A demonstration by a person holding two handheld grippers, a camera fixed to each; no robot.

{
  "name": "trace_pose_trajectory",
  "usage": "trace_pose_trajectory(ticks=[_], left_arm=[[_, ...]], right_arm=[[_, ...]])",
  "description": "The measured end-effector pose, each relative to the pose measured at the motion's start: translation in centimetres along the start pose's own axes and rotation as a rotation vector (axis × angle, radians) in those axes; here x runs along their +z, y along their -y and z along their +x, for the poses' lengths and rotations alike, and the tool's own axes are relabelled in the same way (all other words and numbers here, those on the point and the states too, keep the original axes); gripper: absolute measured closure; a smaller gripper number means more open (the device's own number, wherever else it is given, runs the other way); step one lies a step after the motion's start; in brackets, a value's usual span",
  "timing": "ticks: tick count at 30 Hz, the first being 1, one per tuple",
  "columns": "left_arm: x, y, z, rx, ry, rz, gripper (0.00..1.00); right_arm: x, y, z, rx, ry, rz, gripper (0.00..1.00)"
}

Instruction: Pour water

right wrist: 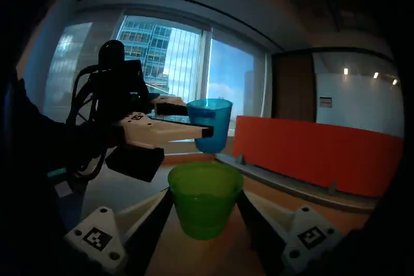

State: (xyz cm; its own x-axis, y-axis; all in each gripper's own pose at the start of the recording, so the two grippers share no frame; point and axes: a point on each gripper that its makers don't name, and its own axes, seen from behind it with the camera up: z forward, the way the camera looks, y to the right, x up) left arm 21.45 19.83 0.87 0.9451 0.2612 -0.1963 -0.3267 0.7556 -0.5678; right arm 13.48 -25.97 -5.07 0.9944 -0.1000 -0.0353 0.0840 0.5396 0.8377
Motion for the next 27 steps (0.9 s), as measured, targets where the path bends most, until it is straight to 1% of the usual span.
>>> trace_pose_trajectory(ticks=[2, 5, 9, 12, 18, 21, 27], left_arm=[[0.1, 0.1, -0.3, -0.058, 0.004, -0.006, 0.18], [0.1, 0.1, -0.5, -0.127, 0.004, -0.015, 0.18], [0.0, 0.2, -0.8, -0.184, 0.001, -0.021, 0.18], [0.0, 0.3, -1.1, -0.194, 0.003, -0.021, 0.18], [-0.3, 0.3, -1.6, -0.181, 0.014, -0.021, 0.18], [-0.5, 0.1, -1.8, -0.190, 0.017, -0.029, 0.18], [-0.9, 0.1, -3.1, -0.208, 0.045, -0.033, 0.18]], right_arm=[[-0.2, 0.0, 0.1, 0.002, 0.001, 0.000, 0.12], [-0.4, -0.2, 0.3, 0.002, 0.001, -0.005, 0.13], [-0.6, -0.3, 0.5, 0.001, 0.001, -0.009, 0.12], [-0.7, -0.4, 0.7, 0.001, 0.001, -0.011, 0.12], [-0.8, -0.4, 0.8, -0.003, 0.006, -0.018, 0.12], [-1.0, -0.6, 0.7, -0.001, 0.014, -0.024, 0.13], [-1.5, -1.3, 0.3, -0.005, 0.034, -0.044, 0.12]])
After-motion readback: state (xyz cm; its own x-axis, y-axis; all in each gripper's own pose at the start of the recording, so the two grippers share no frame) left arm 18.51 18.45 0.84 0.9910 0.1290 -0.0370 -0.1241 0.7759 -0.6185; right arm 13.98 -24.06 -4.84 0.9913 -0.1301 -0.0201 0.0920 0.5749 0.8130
